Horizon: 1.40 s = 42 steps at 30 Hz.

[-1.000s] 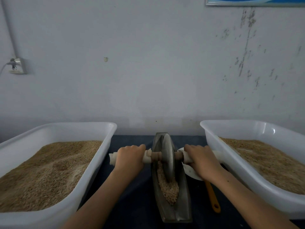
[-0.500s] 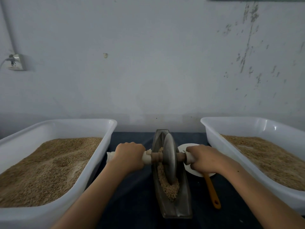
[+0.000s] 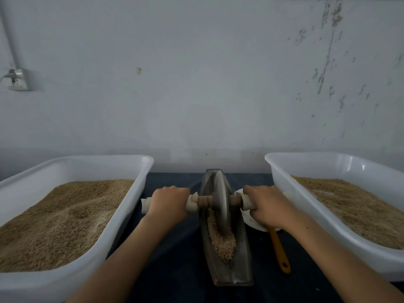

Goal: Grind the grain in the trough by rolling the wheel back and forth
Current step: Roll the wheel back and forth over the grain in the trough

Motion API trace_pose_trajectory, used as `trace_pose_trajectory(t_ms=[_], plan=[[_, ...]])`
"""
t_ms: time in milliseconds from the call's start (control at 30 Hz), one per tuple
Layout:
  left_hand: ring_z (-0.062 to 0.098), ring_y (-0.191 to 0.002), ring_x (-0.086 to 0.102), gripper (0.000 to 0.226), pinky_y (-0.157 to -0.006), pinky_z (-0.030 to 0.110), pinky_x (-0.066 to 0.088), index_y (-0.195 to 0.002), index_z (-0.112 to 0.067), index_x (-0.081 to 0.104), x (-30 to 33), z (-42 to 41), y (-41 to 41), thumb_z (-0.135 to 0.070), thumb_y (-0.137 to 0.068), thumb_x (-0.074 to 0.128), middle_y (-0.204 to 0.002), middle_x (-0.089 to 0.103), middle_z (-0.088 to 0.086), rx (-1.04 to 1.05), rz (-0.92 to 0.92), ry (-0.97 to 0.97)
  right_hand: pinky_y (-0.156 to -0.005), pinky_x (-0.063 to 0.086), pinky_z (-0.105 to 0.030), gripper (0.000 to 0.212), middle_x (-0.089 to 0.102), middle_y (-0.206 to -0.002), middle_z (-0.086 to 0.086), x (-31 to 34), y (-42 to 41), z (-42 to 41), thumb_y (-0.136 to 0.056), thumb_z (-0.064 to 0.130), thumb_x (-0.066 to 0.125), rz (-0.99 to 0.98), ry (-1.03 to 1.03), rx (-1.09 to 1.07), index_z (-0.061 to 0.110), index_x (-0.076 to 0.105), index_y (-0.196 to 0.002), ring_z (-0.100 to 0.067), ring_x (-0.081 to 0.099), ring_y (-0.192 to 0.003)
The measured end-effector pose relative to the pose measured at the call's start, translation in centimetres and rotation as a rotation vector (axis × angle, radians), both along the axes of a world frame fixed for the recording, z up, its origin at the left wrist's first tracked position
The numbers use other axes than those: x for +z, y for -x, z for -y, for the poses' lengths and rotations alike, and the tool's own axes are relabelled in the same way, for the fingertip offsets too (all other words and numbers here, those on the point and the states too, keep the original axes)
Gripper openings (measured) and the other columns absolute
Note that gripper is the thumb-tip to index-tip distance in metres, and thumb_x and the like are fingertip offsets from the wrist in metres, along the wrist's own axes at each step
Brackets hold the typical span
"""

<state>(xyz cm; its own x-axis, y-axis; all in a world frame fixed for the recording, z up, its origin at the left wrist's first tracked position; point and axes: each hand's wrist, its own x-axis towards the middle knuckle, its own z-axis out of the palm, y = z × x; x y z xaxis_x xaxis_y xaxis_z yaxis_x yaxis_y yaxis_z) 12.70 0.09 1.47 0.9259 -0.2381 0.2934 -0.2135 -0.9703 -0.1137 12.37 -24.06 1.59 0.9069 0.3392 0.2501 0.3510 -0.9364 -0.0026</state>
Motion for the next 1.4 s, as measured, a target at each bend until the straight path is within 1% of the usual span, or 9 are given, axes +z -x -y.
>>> trace_pose_trajectory(t_ms=[100, 233, 400, 533, 633, 867, 1100, 1233, 1400], plan=[[0.015, -0.089, 0.060, 0.016, -0.075, 0.028, 0.044, -0.102, -0.022, 0.057, 0.8, 0.2, 0.4, -0.028, -0.087, 0.058, -0.098, 0.063, -0.003, -0.001, -0.055, -0.070, -0.062, 0.034, -0.023, 0.023, 0.051, -0.084, 0.012, 1.0, 0.5, 0.3, -0.083, 0.017, 0.060, -0.231, -0.019, -0.020, 0.033, 0.044, -0.088, -0.010, 0.053, -0.083], [0.015, -0.091, 0.061, 0.020, -0.077, 0.028, 0.044, -0.105, -0.021, 0.057, 1.1, 0.3, 0.6, -0.029, -0.087, 0.059, -0.101, 0.063, -0.002, -0.004, -0.061, -0.097, -0.055, 0.031, -0.020, 0.029, 0.052, -0.080, 0.012, 1.2, 0.6, 0.4, -0.084, 0.017, 0.059, -0.296, -0.012, -0.006, 0.036, 0.039, -0.076, -0.002, 0.048, -0.073], [0.016, -0.093, 0.060, 0.019, -0.083, 0.030, 0.046, -0.107, -0.022, 0.055, 1.0, 0.3, 0.4, -0.029, -0.090, 0.057, -0.102, 0.063, -0.002, -0.017, -0.059, -0.049, -0.058, 0.029, -0.019, 0.020, 0.048, -0.081, 0.013, 0.9, 0.8, 0.4, -0.089, 0.015, 0.055, -0.219, -0.024, -0.005, 0.029, 0.042, -0.095, -0.011, 0.051, -0.084], [0.016, -0.090, 0.059, 0.017, -0.074, 0.027, 0.040, -0.105, -0.021, 0.050, 0.1, 0.3, 0.1, -0.029, -0.091, 0.055, -0.100, 0.062, -0.002, 0.009, 0.011, -0.002, -0.084, 0.037, -0.031, 0.020, 0.054, -0.109, 0.005, 0.2, 0.5, -0.1, -0.091, 0.017, 0.053, 0.010, 0.058, -0.011, 0.025, 0.043, -0.107, -0.017, 0.051, -0.104], [0.016, -0.088, 0.060, 0.015, -0.072, 0.027, 0.041, -0.104, -0.020, 0.046, -0.5, 0.5, 0.1, -0.027, -0.093, 0.052, -0.100, 0.062, -0.003, 0.039, 0.078, -0.005, -0.093, 0.035, -0.033, 0.028, 0.052, -0.118, 0.005, -0.6, 0.1, -0.4, -0.092, 0.015, 0.052, 0.111, 0.066, -0.042, 0.024, 0.043, -0.117, -0.017, 0.048, -0.109], [0.015, -0.089, 0.060, 0.018, -0.073, 0.027, 0.040, -0.104, -0.023, 0.054, 0.5, 0.0, 0.3, -0.032, -0.088, 0.057, -0.099, 0.063, -0.004, -0.023, -0.022, -0.028, -0.084, 0.037, -0.031, 0.022, 0.055, -0.099, 0.009, -0.1, 0.3, 0.0, -0.086, 0.017, 0.056, -0.023, -0.007, -0.003, 0.029, 0.041, -0.095, -0.014, 0.053, -0.096], [0.015, -0.088, 0.061, 0.024, -0.077, 0.028, 0.047, -0.103, -0.020, 0.059, 1.1, -0.3, 0.4, -0.032, -0.083, 0.064, -0.093, 0.062, -0.003, -0.006, -0.227, -0.031, -0.057, 0.031, -0.021, 0.024, 0.047, -0.074, 0.012, 0.8, 0.4, -0.2, -0.082, 0.016, 0.058, -0.111, 0.000, -0.008, 0.034, 0.043, -0.084, -0.007, 0.049, -0.073], [0.015, -0.088, 0.060, 0.022, -0.076, 0.028, 0.044, -0.103, -0.021, 0.057, 0.8, -0.1, 0.4, -0.031, -0.084, 0.063, -0.094, 0.061, -0.003, 0.012, -0.174, -0.035, -0.065, 0.032, -0.021, 0.023, 0.047, -0.079, 0.016, 0.4, 0.2, -0.1, -0.086, 0.016, 0.055, -0.089, -0.040, -0.003, 0.035, 0.042, -0.088, -0.006, 0.048, -0.077], [0.018, -0.091, 0.060, 0.016, -0.071, 0.028, 0.036, -0.105, -0.022, 0.049, 0.1, 0.6, 0.1, -0.027, -0.091, 0.055, -0.101, 0.062, -0.003, 0.035, 0.055, -0.051, -0.080, 0.035, -0.029, 0.019, 0.054, -0.100, 0.010, -0.9, -0.2, 0.3, -0.088, 0.018, 0.054, 0.038, -0.043, -0.002, 0.029, 0.044, -0.098, -0.014, 0.054, -0.097]])
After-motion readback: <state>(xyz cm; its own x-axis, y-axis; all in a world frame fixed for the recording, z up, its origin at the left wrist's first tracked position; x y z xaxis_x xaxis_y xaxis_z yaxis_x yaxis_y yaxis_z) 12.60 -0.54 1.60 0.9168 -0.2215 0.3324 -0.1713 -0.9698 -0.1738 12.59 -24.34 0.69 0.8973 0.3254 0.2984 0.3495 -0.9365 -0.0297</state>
